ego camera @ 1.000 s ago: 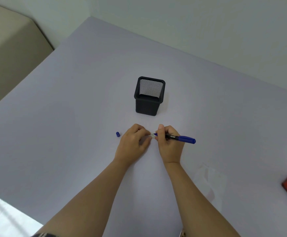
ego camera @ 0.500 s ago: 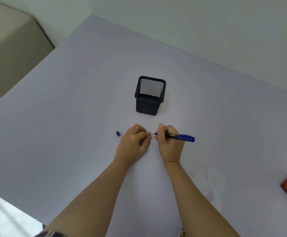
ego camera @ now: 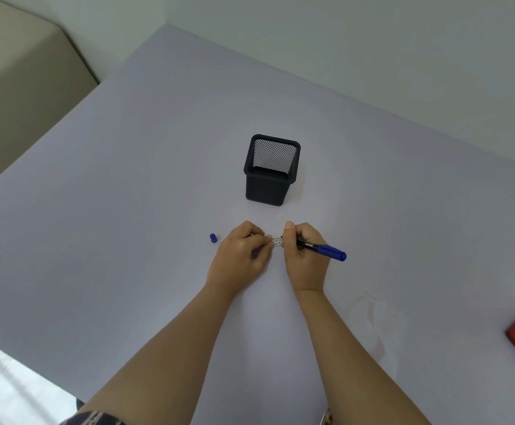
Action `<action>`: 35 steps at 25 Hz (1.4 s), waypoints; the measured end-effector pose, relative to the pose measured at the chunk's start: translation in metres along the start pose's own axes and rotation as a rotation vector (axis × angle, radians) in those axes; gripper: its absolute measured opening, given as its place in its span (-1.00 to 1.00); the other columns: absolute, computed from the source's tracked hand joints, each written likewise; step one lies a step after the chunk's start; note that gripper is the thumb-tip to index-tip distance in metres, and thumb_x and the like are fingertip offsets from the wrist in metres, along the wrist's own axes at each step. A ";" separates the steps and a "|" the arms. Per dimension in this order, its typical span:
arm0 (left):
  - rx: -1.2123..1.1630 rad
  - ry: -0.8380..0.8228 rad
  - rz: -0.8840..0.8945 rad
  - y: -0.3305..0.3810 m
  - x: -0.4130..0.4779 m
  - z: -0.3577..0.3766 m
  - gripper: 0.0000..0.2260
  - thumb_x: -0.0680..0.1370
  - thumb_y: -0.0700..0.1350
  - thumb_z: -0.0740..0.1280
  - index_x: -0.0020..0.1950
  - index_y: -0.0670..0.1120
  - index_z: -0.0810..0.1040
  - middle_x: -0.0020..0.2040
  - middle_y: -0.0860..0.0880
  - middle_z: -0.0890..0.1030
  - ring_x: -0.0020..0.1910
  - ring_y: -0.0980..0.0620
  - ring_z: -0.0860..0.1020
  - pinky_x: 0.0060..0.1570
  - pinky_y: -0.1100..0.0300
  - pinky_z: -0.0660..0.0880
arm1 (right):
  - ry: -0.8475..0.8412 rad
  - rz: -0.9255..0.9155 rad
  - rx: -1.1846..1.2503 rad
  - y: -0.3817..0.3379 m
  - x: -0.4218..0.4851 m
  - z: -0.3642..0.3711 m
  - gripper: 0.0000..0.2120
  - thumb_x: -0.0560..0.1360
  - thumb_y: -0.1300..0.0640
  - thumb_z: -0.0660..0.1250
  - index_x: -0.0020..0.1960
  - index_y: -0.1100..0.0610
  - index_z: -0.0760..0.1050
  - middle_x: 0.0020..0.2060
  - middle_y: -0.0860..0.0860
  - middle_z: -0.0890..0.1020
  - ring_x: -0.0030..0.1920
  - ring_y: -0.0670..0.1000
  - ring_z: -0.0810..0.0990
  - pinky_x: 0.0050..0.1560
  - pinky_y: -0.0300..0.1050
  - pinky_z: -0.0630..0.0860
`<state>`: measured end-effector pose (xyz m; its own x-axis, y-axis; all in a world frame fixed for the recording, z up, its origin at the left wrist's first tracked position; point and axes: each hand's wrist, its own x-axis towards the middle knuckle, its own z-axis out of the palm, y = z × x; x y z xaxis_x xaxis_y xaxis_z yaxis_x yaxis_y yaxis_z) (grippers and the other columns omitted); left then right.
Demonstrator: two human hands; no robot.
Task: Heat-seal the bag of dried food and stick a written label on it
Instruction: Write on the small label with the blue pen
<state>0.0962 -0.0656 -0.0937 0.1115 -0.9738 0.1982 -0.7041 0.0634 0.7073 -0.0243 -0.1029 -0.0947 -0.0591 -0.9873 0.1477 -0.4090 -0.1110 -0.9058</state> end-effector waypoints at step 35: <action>0.042 0.007 0.002 0.001 0.001 0.001 -0.90 0.45 -0.19 0.39 -0.15 -0.20 0.68 -0.20 -0.10 0.58 -0.32 0.03 0.52 -0.27 0.33 0.39 | 0.066 -0.242 -0.173 0.001 -0.003 0.003 -0.73 0.50 0.20 0.22 -0.35 0.26 0.35 -0.45 0.11 0.45 -0.45 0.08 0.39 -0.48 0.00 0.45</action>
<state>0.0944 -0.0666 -0.0934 0.1150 -0.9721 0.2045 -0.7330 0.0559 0.6779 -0.0217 -0.0999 -0.0976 0.0024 -0.9242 0.3820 -0.5673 -0.3158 -0.7606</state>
